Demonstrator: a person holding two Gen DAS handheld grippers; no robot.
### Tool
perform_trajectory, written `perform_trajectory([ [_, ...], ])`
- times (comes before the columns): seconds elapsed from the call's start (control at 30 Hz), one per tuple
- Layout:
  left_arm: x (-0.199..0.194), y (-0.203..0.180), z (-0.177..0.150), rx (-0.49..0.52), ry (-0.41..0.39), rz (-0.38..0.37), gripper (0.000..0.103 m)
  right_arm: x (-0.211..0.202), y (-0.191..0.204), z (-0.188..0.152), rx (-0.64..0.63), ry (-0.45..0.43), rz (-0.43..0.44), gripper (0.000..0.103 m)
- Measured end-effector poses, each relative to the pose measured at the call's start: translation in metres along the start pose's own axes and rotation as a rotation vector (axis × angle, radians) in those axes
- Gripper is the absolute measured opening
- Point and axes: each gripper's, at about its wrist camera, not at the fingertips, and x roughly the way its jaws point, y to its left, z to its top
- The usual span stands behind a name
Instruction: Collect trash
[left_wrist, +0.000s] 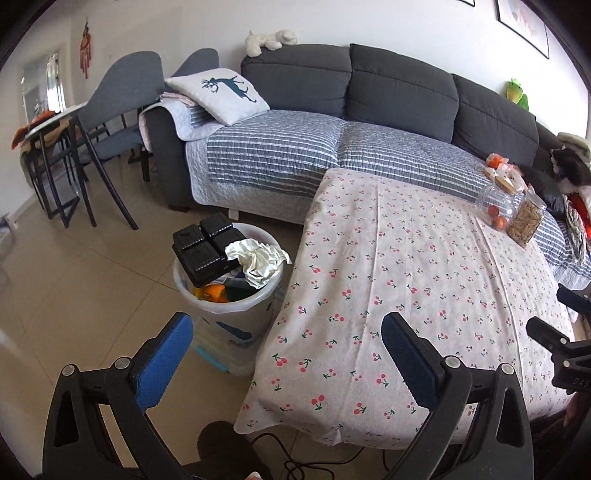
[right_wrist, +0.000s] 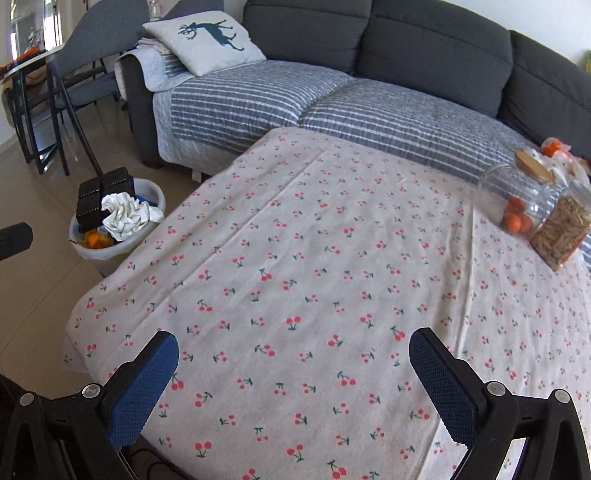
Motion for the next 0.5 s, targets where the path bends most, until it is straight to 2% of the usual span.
perform_trajectory([
  [0.23, 0.0, -0.018, -0.01, 0.042, -0.011, 0.019, 0.103, -0.008, -0.016, -0.005, 0.043, -0.039, -0.05, 0.102],
  [0.5, -0.002, -0.028, -0.014, 0.078, -0.009, 0.008, 0.103, -0.007, -0.012, -0.006, 0.039, -0.038, -0.036, 0.102],
])
